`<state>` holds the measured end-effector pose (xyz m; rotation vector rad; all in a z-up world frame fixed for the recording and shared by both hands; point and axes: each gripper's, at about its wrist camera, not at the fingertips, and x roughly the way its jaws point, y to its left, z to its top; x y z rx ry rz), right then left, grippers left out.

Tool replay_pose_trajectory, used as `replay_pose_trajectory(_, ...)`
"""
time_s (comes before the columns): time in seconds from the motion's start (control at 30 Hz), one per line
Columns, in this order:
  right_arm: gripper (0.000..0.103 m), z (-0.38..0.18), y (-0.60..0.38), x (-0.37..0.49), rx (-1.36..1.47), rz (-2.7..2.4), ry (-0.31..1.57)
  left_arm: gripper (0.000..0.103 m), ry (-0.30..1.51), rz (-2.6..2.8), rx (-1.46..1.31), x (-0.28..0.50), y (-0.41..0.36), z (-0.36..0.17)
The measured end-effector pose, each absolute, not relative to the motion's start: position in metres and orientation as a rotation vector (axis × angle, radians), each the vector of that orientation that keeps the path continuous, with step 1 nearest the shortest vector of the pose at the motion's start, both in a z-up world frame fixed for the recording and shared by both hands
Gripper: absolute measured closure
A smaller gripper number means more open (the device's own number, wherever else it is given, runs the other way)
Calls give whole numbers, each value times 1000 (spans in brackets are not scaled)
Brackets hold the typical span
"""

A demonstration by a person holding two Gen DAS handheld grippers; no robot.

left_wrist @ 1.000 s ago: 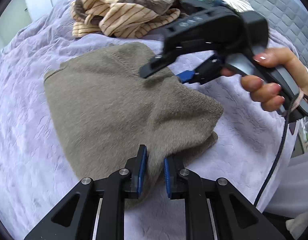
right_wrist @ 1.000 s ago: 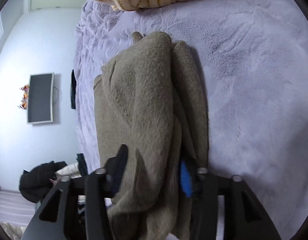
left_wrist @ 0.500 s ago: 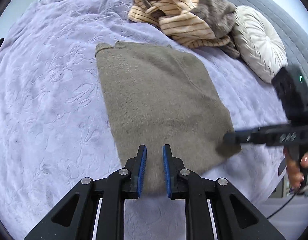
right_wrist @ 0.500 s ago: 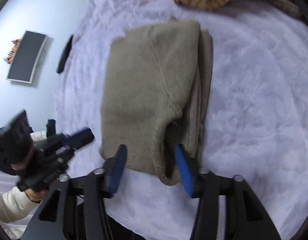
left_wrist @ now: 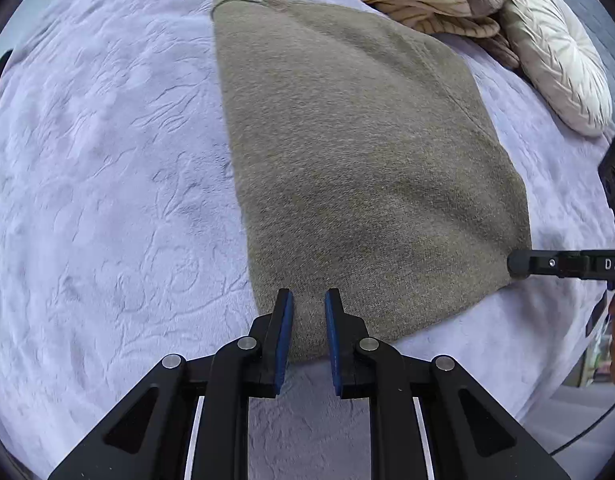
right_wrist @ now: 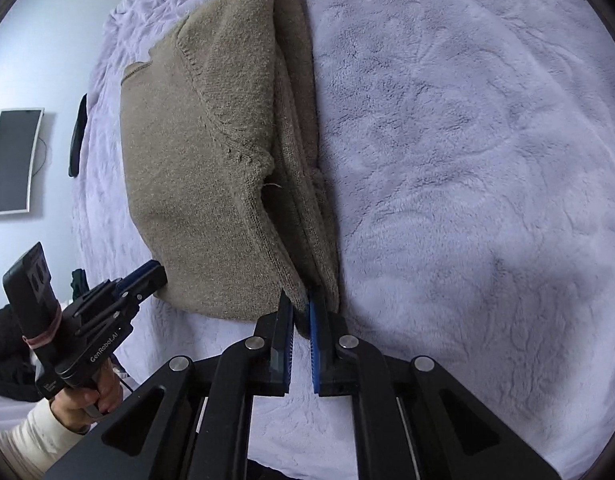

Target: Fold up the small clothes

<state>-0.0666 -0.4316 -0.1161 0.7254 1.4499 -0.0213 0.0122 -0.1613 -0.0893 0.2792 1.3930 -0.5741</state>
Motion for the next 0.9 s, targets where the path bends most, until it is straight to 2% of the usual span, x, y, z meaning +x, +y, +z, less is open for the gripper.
replay_pose_trajectory(0.07,90,-104,-434,-65,680,-61,1457,85,1402,-546,262,15,-157,-85)
replay_pose_trajectory(0.3,90,-52,-424,-49,527,-85,1347,85,1431,-471,252,9,-145,-74)
replay_pose_trajectory(0.4,90,-53,-412,-26,508,-76,1334,85,1427,-451,247,6,-139,-69)
replay_pose_trajectory(0.43,90,-55,-409,-20,509,-71,1330,81,1427,-447,244,5,-136,-68)
replay_pose_trajectory(0.47,90,-58,-406,-13,509,-68,1325,50,1429,-440,242,6,-134,-67)
replay_pose_trajectory(0.53,90,-61,-397,-8,497,-71,1328,10,1402,-406,246,7,-135,-64)
replay_pose_trajectory(0.77,91,-106,-405,-13,491,-131,1435,10,1415,-394,253,8,-135,-64)
replay_pose_trajectory(0.9,90,-102,-412,-26,551,-122,1421,10,1412,-390,250,11,-135,-62)
